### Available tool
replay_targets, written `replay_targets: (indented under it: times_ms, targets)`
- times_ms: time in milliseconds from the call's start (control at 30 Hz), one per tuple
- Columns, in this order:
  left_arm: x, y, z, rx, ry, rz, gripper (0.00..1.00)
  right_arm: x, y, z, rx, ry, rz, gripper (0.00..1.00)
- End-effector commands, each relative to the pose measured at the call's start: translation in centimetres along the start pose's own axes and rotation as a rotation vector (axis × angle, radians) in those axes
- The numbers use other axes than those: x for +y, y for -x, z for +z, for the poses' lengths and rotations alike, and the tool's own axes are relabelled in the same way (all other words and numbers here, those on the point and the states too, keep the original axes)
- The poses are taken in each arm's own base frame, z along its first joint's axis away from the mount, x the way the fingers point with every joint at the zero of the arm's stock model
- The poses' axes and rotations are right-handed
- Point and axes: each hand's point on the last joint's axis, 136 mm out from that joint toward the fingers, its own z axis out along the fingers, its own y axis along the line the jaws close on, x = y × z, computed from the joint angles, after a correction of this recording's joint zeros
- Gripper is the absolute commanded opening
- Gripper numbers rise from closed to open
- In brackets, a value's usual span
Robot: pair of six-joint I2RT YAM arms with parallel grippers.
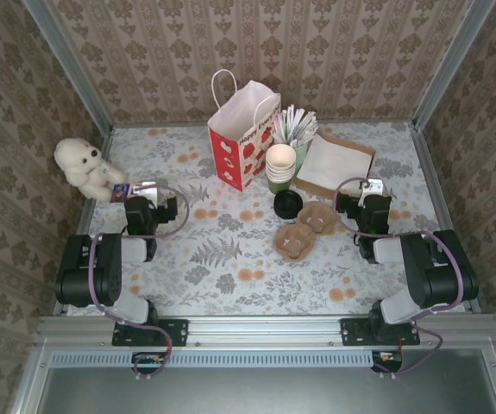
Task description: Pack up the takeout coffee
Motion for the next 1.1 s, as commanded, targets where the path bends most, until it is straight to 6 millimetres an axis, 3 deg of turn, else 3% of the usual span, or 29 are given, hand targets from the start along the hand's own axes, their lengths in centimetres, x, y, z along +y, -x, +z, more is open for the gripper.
replay_targets:
  times_ms: [0,433,600,867,1067]
  targets:
    - [0.1,1.5,0.4,-0.044,-0.006,0.011,1.00,-0.3,1.3,0.4,-0.041,-0.019,0.003,1.00]
    - [0.1,1.5,0.3,-0.047,-0.005,0.012,1.00,-0.2,1.4,0.3,-0.045,-0.016,0.005,1.00]
    - [0.5,1.7,0.3,-0.046,0.023,0.011,1.00,0.9,1.9,0.3,-0.019,0.042,-0.027,1.00]
    - [1.2,4.7,-1.3,-0.013,0.133,0.046,1.00,-0.7,7.1,-2.9,-0.060,-0.047,0.019,1.00]
    - [0.1,9.2,-5.2,-0.123,0.225,0.021,1.00,-0.7,10.4,-5.6,0.048,-0.063,0.204,1.00]
